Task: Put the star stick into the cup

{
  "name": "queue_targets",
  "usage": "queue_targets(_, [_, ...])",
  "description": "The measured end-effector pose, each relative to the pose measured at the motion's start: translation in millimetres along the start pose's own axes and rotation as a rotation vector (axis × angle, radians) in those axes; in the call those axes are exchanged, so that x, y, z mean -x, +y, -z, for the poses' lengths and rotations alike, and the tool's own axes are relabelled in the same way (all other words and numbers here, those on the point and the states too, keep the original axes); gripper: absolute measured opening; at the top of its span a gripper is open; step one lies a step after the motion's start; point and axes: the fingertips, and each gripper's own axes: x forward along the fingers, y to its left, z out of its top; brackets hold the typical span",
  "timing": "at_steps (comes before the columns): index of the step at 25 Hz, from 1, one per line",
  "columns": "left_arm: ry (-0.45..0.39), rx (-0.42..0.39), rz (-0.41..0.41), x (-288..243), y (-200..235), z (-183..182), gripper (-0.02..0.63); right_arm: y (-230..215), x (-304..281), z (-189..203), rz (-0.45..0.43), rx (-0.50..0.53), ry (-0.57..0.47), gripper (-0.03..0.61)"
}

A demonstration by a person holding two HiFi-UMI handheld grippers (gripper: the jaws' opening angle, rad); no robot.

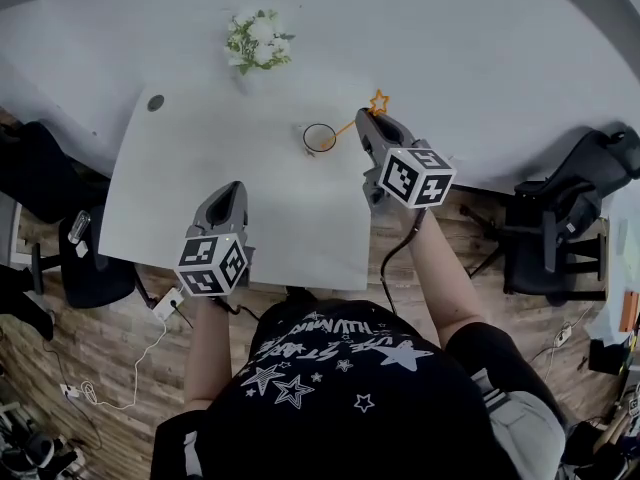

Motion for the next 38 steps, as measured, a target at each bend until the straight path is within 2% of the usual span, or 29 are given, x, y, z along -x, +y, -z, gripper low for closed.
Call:
queue_targets(11, [0.046, 0.003, 0.06, -29.9, 23.3, 6.3, 0.002, -7.3, -44.4, 48.0, 0.051, -0.018, 0.107, 0.031])
queue_targets(21, [0.079, 0.01, 0.105, -52.0, 33.6, 11.5, 0.002, -20.5, -69.0, 74.9, 0.087, -0.033, 0.186, 0.032])
queue_targets(26, [0.087, 0.016, 0.112, -62.4, 40.9, 13.3, 0.002, -35.0, -76.9, 75.7, 0.115, -0.048, 0.177, 0.032])
queue_targets(32, [0.103, 0.025, 0.118, -73.2, 43.5, 17.9, 0.002, -57.6, -78.9, 79.0, 0.149, -0.119, 0.164, 0.038])
queue_targets(38, [0.118, 0.038, 0.123, -80.2, 41.9, 22.7, 0.002, -70.5, -78.2, 87.4, 0.178, -0.139, 0.188, 0.049])
